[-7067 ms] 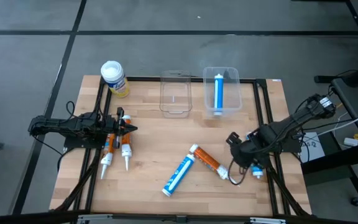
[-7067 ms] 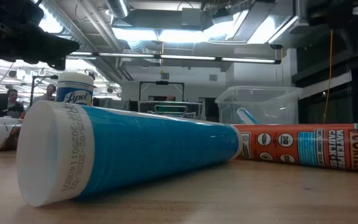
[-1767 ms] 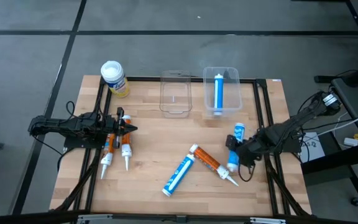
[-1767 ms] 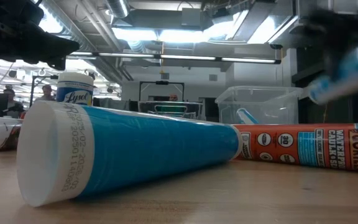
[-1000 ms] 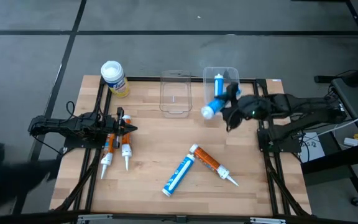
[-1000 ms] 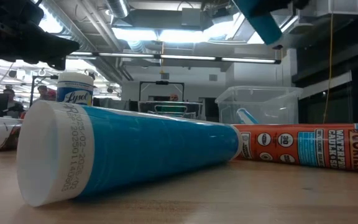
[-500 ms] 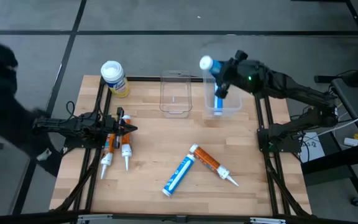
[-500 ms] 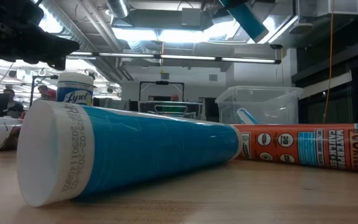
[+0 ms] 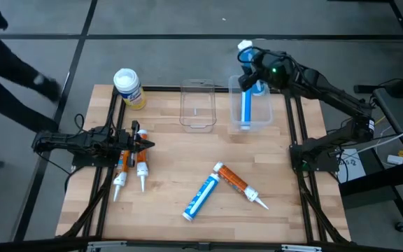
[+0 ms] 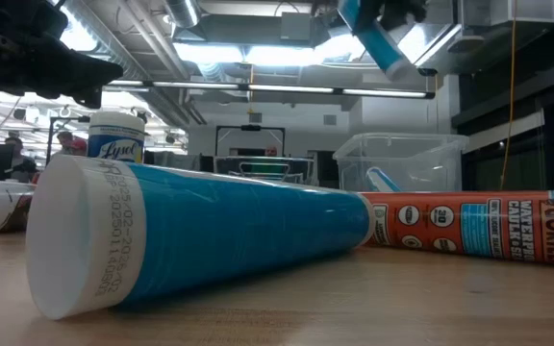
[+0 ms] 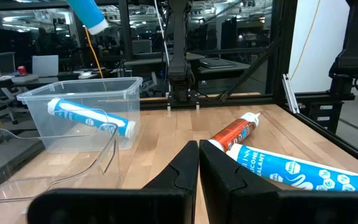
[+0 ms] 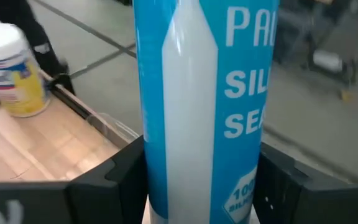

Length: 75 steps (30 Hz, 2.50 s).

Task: Pick & place silicon tubes, Sealant and Lysol wipes
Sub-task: Put the right blue sealant into the right transparent bin

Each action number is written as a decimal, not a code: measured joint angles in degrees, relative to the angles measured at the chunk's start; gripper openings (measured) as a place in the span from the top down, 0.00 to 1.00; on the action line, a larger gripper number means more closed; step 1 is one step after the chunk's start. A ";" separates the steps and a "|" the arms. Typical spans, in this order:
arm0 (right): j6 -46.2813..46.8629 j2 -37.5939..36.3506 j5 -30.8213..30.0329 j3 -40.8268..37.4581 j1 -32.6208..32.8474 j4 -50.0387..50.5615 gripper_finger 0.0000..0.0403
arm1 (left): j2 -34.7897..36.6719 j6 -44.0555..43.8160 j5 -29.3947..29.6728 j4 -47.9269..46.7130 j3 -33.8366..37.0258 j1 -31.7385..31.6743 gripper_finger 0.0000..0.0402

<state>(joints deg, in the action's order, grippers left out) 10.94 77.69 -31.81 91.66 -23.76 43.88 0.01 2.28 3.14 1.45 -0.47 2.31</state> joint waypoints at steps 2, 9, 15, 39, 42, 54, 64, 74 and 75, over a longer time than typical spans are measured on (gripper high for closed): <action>4.50 0.00 -0.01 0.00 -1.43 2.16 0.46 | 0.00 0.00 0.02 0.00 0.00 0.00 0.98; 16.88 1.43 1.64 -0.02 -6.10 11.63 0.46 | 0.00 -0.02 0.01 0.00 0.00 0.00 0.98; 21.95 5.35 4.54 -0.02 -8.14 14.33 0.46 | 0.00 0.00 0.00 0.00 0.00 0.00 0.97; 32.39 14.45 14.05 -0.11 -13.65 24.66 0.46 | 0.00 0.00 0.00 0.00 0.00 0.00 0.97; 32.47 15.87 15.59 -0.11 -14.31 25.21 0.46 | 0.00 -0.02 0.00 0.00 0.00 0.00 0.98; 33.88 17.90 17.50 -0.11 -17.03 28.62 0.46 | 0.00 0.00 0.01 0.00 0.00 0.00 0.97; 34.00 19.53 18.69 -0.11 -18.47 29.97 0.46 | 0.00 0.00 0.00 0.00 0.00 0.00 0.98; 33.57 22.08 19.88 -0.11 -18.90 30.31 0.46 | 0.00 0.00 0.00 0.00 0.00 0.00 0.97; 33.57 22.18 19.87 -0.11 -18.91 30.72 0.46 | 0.00 0.00 0.02 0.00 0.00 0.00 0.97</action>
<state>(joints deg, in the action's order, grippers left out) 44.51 99.87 -11.94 91.55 -42.67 74.60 0.01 2.28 3.16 1.45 -0.47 2.31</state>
